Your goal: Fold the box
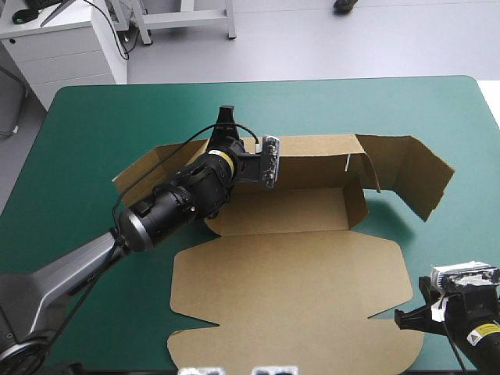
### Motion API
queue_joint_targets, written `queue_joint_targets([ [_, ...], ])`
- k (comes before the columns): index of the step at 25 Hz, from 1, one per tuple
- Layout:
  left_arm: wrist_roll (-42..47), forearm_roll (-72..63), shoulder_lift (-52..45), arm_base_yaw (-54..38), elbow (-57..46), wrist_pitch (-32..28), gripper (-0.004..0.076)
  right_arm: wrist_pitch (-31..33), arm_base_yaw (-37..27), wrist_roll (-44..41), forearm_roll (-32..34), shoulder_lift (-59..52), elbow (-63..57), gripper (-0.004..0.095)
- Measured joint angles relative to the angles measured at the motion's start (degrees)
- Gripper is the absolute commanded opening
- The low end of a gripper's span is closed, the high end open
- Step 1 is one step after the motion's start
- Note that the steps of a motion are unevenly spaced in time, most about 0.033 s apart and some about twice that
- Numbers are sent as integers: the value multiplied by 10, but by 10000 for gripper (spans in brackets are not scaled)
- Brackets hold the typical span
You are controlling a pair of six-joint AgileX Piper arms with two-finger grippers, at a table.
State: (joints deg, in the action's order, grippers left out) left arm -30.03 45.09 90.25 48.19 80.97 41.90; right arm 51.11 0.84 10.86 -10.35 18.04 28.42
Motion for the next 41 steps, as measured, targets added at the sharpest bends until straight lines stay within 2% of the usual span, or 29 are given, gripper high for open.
queue_joint_targets([
  [5,68,54,-12,0,-38,-16,-8,-10,0,-4,0,0,0,-19],
  [13,103,115,-13,0,-66,-59,-8,-25,0,-9,-26,0,0,-19],
  [16,165,169,-13,0,-85,-71,-8,-25,0,-9,-37,0,0,-19],
  [19,235,231,-14,0,-106,-75,-8,-27,0,-9,-46,0,0,-19],
  [28,294,259,-20,5,-136,-74,-8,-36,0,-10,-50,24,60,-18],
  [32,308,260,-21,5,-136,-65,-8,-45,0,-9,-50,120,139,-18],
  [36,312,260,-21,5,-137,-52,-8,-50,0,-1,-50,274,273,-18],
  [41,312,260,-21,5,-139,-60,-8,5,0,19,-48,454,448,-18],
])
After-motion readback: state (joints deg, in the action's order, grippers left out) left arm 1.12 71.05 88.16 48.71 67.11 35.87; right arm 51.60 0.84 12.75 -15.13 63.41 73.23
